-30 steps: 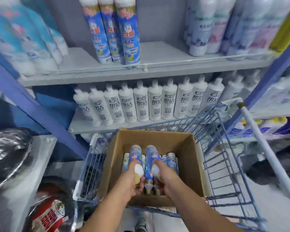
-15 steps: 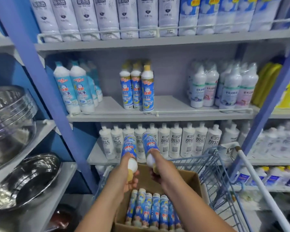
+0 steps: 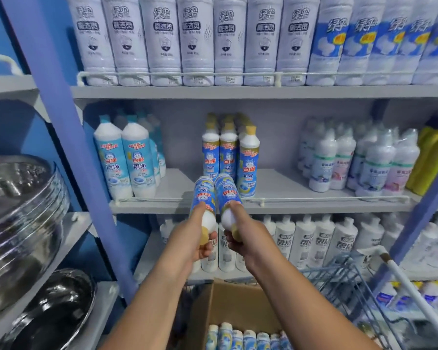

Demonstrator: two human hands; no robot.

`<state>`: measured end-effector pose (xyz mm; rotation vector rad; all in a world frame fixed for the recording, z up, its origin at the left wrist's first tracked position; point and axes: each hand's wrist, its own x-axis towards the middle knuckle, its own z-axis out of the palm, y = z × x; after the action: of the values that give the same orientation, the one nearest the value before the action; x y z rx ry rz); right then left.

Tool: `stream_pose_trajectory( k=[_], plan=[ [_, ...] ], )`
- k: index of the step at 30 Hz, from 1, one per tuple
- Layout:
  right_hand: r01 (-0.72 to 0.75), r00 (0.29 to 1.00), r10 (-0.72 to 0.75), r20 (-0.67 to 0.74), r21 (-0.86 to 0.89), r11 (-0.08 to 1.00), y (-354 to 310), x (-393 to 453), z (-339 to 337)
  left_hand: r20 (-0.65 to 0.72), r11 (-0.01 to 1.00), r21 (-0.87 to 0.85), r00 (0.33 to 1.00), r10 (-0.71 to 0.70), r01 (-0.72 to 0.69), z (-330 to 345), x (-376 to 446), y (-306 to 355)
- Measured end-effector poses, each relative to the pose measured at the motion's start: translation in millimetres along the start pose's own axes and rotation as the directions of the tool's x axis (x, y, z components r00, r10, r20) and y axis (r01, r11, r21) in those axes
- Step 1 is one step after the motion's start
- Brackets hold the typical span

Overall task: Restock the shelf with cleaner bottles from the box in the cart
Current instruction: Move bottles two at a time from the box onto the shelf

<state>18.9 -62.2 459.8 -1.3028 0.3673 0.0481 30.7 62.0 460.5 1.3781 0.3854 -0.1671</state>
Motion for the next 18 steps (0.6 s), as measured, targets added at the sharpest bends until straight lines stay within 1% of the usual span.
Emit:
stream_pose_trajectory(
  k=[5,8,11,14,18],
  plan=[
    [-0.012,0.996,0.014,-0.093,0.022,1.000,-5,27,27,0.033,0.997,0.043,0.997,-0.066,0.064,-3,52,14],
    [-0.025,0.990,0.030,-0.138,0.036,0.999,-5,39,34,0.061,0.991,0.057,0.991,-0.122,0.118,-1,70,18],
    [-0.023,0.986,0.024,-0.166,0.010,1.000,-6,48,37,0.086,0.988,0.074,0.986,-0.141,0.135,2,79,19],
    [-0.061,0.988,0.052,-0.144,-0.060,0.996,-5,49,36,0.098,0.984,0.073,0.981,-0.167,0.160,5,82,21],
    [-0.079,0.995,0.073,-0.062,-0.106,0.991,-10,48,27,0.174,0.982,0.065,0.966,-0.189,0.180,5,73,24]
  ],
)
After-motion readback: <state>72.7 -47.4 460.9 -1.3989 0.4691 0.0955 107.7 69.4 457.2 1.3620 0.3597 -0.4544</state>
